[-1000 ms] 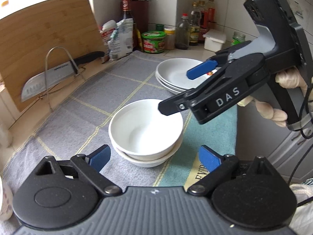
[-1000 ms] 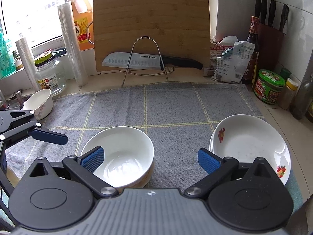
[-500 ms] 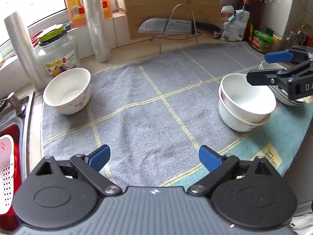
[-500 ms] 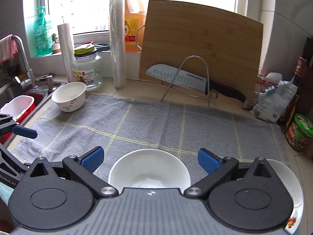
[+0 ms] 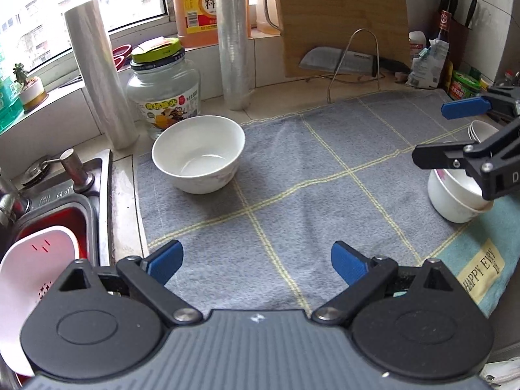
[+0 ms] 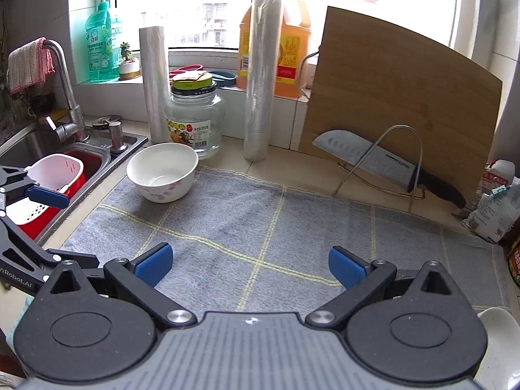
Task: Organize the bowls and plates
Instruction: 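Move the right gripper to the white bowl beside the glass jar, then grasp the rim of the white bowl with the right gripper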
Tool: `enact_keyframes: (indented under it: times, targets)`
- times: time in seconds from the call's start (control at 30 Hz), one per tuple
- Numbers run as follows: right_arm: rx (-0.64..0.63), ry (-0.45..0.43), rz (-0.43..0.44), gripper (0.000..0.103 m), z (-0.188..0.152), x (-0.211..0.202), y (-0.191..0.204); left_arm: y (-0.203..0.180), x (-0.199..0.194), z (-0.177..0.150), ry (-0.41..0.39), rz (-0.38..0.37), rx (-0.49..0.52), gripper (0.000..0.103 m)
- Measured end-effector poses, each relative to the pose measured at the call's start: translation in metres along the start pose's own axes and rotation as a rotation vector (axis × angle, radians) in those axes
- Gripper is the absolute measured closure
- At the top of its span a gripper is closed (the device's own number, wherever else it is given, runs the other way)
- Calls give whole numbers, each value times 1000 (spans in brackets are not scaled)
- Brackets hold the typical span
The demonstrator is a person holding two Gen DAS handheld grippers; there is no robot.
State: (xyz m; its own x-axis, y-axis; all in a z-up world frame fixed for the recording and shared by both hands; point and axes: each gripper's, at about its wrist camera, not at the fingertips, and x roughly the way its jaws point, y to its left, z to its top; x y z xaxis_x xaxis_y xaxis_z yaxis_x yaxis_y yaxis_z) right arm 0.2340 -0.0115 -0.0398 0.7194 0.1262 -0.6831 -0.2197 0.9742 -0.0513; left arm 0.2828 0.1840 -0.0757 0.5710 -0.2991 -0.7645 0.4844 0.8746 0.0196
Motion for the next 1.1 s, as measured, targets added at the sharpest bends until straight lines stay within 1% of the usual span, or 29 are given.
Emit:
enact_keyframes:
  times: [0.17, 0.23, 0.37, 0.43, 0.57, 0.73, 0.87, 0.93, 1.1]
  targets:
    - [-19, 28, -23, 0, 12, 32, 39, 38, 15, 7, -4, -33, 92, 6]
    - [-29, 45, -18, 0, 16, 44, 51, 51, 21, 11, -6, -45, 131, 6]
    - [-48, 79, 20, 0, 26, 68, 64, 71, 35, 20, 2, -105, 178, 6]
    - [-71, 100, 50, 0, 33, 81, 67, 78, 45, 23, 14, -133, 217, 6]
    - [-168, 124, 97, 0, 44, 110, 72, 87, 63, 26, 33, -147, 284, 6]
    - [-260, 152, 175, 0, 55, 144, 69, 98, 82, 32, 48, -131, 302, 6]
    - [-274, 171, 225, 0, 62, 161, 63, 104, 95, 38, 54, -127, 270, 6]
    - [-288, 173, 235, 0, 65, 167, 61, 103, 99, 40, 53, -134, 272, 6]
    - [-250, 165, 283, 0, 73, 171, 48, 102, 104, 45, 39, -141, 285, 6]
